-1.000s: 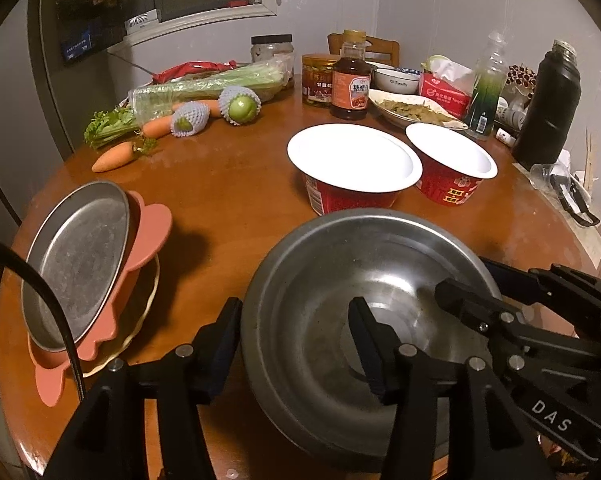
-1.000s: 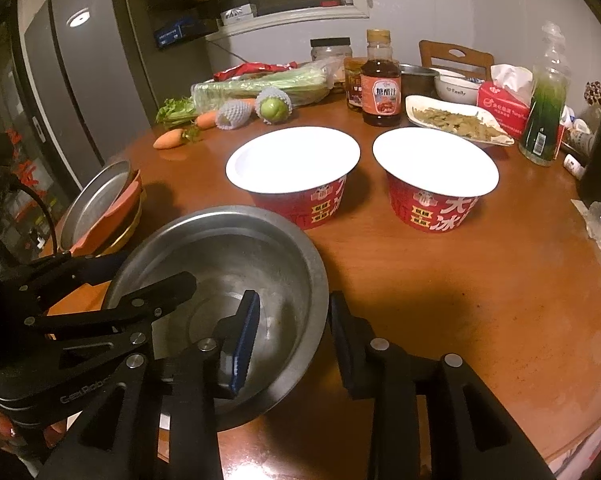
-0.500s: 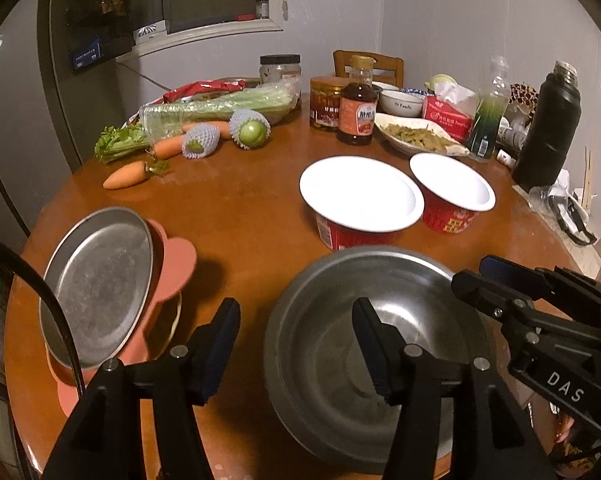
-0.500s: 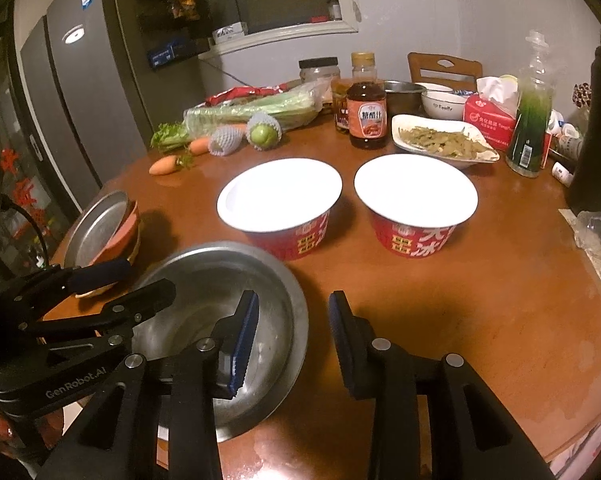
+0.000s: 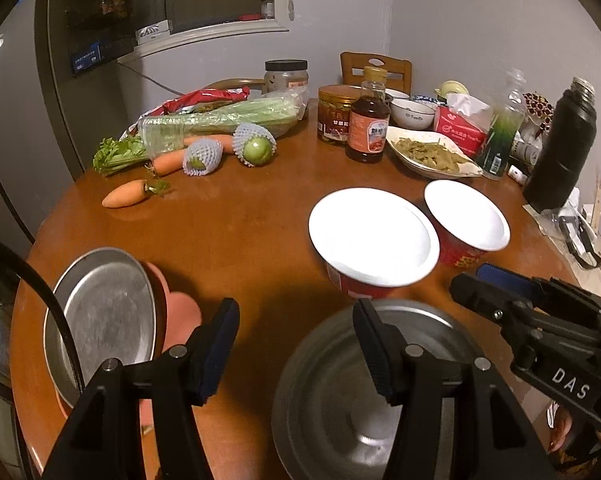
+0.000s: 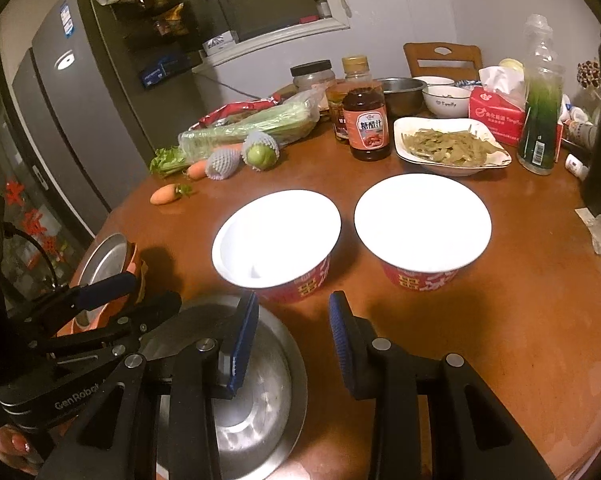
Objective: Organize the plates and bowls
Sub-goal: 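Grip the rim of a red-and-white paper bowl with the left tool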
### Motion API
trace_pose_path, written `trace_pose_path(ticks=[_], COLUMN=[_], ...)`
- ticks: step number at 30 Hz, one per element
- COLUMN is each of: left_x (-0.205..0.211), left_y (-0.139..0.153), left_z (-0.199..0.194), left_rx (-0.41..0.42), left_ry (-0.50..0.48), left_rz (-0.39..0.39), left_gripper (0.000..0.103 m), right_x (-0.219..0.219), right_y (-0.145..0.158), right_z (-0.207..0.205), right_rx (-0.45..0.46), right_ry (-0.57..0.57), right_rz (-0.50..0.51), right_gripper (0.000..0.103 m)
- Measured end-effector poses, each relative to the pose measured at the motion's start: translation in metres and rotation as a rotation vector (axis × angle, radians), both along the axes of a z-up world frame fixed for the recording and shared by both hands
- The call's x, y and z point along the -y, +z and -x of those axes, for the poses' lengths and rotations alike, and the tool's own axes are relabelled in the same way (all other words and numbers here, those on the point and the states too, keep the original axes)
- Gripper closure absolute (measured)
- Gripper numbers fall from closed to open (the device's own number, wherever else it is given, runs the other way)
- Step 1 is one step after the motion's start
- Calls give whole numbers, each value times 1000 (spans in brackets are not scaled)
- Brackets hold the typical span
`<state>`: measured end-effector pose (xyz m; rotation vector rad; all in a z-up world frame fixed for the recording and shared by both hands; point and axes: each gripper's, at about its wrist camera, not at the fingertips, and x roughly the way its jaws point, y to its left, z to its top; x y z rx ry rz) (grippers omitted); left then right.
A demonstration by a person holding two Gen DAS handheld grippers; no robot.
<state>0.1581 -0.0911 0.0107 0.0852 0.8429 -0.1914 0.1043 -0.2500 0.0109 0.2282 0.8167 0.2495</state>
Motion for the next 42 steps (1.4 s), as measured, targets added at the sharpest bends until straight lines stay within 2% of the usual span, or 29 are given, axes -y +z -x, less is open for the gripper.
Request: trace_pose_path(ticks=[16,38,41,42], left_x=[11,23,22,22], left_y=[2,-20,-22,-23], left_z=[-42,-84,-85,-86], left_rx=[-44,-132,-144,-151], left_ry=[-11,-18,-25,-29], left_rz=[1,2,19,33], left_gripper=[44,44,47,52], right_x=[3,0,-1,-1], right_y=[-7,-23,-24,-25], right_z=[-36,-74,-75,-76], right_rx=[-60,-112,-106,-106], right_ry=[10,15,19,21], right_rz=[-7,15,25,26], right_gripper=[65,65,65,65])
